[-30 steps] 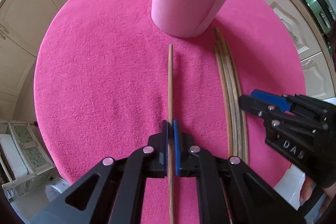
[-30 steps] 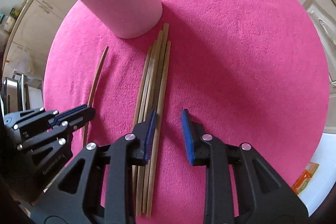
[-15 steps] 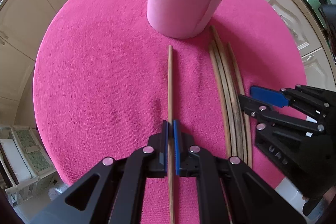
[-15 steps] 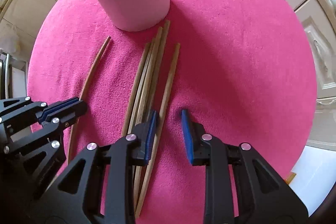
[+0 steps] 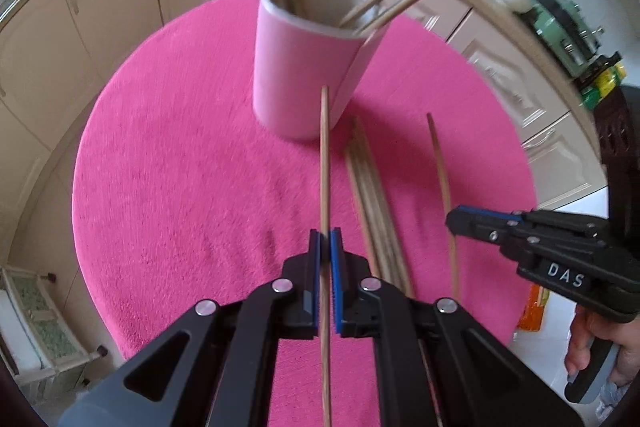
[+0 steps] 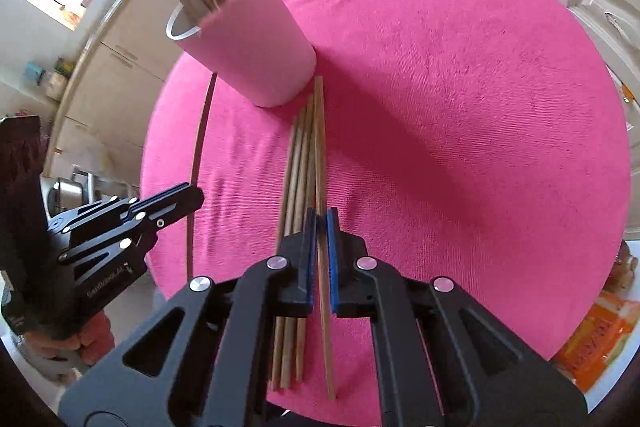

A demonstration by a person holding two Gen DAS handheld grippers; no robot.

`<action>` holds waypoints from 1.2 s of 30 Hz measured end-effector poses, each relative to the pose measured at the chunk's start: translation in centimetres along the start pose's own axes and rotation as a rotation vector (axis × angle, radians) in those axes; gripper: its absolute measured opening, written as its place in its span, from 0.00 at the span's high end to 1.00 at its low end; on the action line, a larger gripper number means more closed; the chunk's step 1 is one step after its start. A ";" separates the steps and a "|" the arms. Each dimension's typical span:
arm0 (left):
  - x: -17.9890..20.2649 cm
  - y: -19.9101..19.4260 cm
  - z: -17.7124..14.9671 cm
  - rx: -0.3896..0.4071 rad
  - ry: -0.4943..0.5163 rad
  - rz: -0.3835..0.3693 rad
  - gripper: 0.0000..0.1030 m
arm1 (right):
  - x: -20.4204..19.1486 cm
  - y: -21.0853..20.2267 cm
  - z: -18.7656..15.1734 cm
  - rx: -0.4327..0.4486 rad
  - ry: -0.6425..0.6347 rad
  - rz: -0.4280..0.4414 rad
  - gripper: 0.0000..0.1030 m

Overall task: Organize utensils
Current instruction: 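Grasp a chopstick with the left gripper while the right gripper grasps another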

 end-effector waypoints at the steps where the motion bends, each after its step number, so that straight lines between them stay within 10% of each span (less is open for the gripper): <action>1: 0.1 -0.4 0.1 0.012 0.002 -0.005 0.95 | 0.1 -0.4 -0.1 0.007 0.002 0.012 0.95; 11: 0.4 -1.2 0.3 0.024 0.004 0.002 0.95 | 0.1 -0.5 -0.5 -0.021 0.010 0.044 0.95; 27: -0.7 0.8 -0.9 -0.048 -0.042 0.007 0.95 | -0.7 5.8 1.1 -0.316 -0.007 -0.224 0.92; 36: 0.1 0.4 -1.2 -0.038 -0.018 -0.012 0.95 | -1.4 5.6 0.3 -0.219 -0.011 -0.189 0.94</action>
Point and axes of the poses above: each gripper's, at about its wrist camera, not at the fingertips, and y roughly the way its jaws point, x to its right, z to its top, the point moved 6 cm from there along y, roughly the way its jaws point, and after that the axes turned 12 degrees about -x, right-handed, at the moved point
